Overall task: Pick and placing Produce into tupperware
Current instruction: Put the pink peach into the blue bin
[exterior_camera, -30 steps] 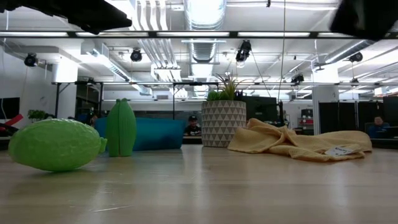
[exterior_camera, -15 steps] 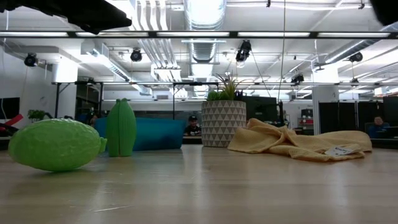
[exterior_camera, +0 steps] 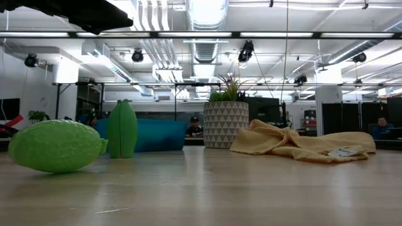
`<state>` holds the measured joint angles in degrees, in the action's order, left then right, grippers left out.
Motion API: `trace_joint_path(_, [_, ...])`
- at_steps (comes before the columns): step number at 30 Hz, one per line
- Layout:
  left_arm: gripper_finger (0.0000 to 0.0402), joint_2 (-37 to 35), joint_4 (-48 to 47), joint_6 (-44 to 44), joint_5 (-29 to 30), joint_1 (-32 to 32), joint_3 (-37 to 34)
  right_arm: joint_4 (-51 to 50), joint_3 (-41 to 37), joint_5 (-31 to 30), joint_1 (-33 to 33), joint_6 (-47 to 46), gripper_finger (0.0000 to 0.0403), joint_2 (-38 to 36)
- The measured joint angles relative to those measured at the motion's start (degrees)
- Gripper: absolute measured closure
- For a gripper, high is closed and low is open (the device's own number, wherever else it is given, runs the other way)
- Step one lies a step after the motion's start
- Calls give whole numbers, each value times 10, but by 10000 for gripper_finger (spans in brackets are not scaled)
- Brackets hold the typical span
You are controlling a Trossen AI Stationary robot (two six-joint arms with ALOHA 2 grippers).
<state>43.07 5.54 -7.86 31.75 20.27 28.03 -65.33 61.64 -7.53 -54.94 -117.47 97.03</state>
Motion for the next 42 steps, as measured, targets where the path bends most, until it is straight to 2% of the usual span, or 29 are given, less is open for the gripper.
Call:
trace_joint_path(5, [196, 0, 0, 0, 0, 0, 0, 53, -42, 0, 1, -6, 183, -1])
trace_joint_path(15, [196, 0, 0, 1, 0, 0, 0, 74, -81, 17, -1, -26, 184, -1])
trace_joint_path(35, [196, 0, 0, 1, 0, 0, -1, 100, -97, 20, -14, -41, 184, -1])
trace_joint_path(38, [196, 0, 0, 1, 0, 0, -1, 111, -104, 19, -14, -42, 193, -2])
trace_joint_path(42, [196, 0, 0, 1, 0, 0, -1, 123, -109, 15, -14, -42, 225, -3])
